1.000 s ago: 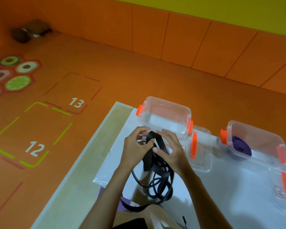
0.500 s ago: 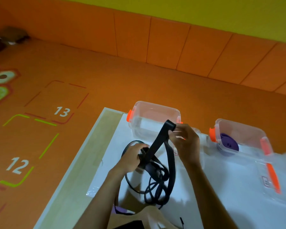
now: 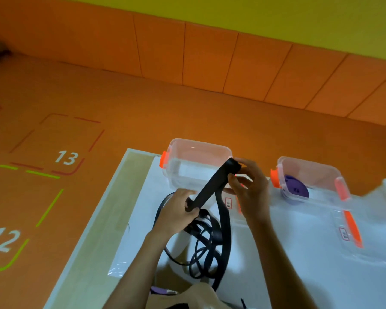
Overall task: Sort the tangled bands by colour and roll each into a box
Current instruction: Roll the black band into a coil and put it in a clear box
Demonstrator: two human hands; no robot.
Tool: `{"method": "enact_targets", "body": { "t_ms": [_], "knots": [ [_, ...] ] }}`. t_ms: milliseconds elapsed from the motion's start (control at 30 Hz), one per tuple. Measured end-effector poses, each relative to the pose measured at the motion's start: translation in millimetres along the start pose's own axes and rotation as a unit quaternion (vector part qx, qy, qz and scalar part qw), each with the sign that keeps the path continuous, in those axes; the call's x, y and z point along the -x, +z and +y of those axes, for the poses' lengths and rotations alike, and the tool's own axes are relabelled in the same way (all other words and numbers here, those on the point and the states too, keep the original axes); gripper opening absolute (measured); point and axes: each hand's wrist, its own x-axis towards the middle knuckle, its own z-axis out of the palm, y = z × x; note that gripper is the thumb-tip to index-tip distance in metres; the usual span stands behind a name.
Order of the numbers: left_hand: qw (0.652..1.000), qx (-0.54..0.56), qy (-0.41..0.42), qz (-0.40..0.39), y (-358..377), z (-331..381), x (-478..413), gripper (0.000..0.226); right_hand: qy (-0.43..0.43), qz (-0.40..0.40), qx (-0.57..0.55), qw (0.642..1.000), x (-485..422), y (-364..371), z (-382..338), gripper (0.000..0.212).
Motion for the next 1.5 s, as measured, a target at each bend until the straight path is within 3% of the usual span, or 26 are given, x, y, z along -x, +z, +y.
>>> {"method": "enact_targets", "body": {
  "t_ms": [133,233,333,467,567,700,833,933,1067,1200,1367,1500],
  "knots": [
    [0.987,0.113,0.068,0.093,-21.4,47.3,3.0,0.070,-0.001,-0.041,0.020,0.999,4.8,14.1,-1.8,0.040],
    [0.972,0.116,0.123,0.160,-21.3,65.3,6.0,0.054,0.004,-0.061,0.004,0.998,8.7,27.1,-4.2,0.035],
    [0.967,0.110,0.123,0.197,-19.2,63.5,8.9,0.039,0.020,-0.082,-0.027,0.996,12.9,37.0,-7.2,0.035],
    [0.973,0.090,0.131,0.169,-24.5,55.4,12.4,0.043,0.082,-0.067,-0.051,0.993,12.6,45.0,-9.0,0.024],
    [0.973,0.070,0.161,0.150,-23.6,51.1,8.7,0.048,0.094,-0.019,-0.017,0.995,8.0,43.8,-7.7,0.020],
    [0.973,0.044,0.176,0.139,-24.4,48.7,7.2,0.051,0.102,0.010,-0.060,0.993,7.1,40.8,-10.9,0.017],
    [0.964,0.165,0.127,0.164,-27.4,50.7,9.7,0.038,0.158,0.035,-0.167,0.973,5.7,40.9,-15.5,0.016],
    [0.945,0.208,0.159,0.195,-28.0,52.2,8.5,0.025,0.220,0.039,-0.255,0.941,7.8,42.0,-16.5,0.012],
    [0.932,0.242,0.172,0.206,-28.5,57.6,6.7,0.020,0.310,0.000,-0.250,0.917,9.3,41.0,-12.2,0.024],
    [0.925,0.280,0.153,0.209,-26.2,58.7,3.4,0.019,0.341,-0.043,-0.211,0.915,10.0,44.0,-9.4,0.026],
    [0.924,0.305,0.120,0.196,-20.0,55.0,2.3,0.013,0.320,-0.039,-0.229,0.919,5.7,43.6,-10.8,0.016],
    [0.934,0.300,0.126,0.151,-20.0,48.7,0.5,0.022,0.288,-0.076,-0.176,0.938,4.4,39.9,-13.4,0.021]
  ]
}}
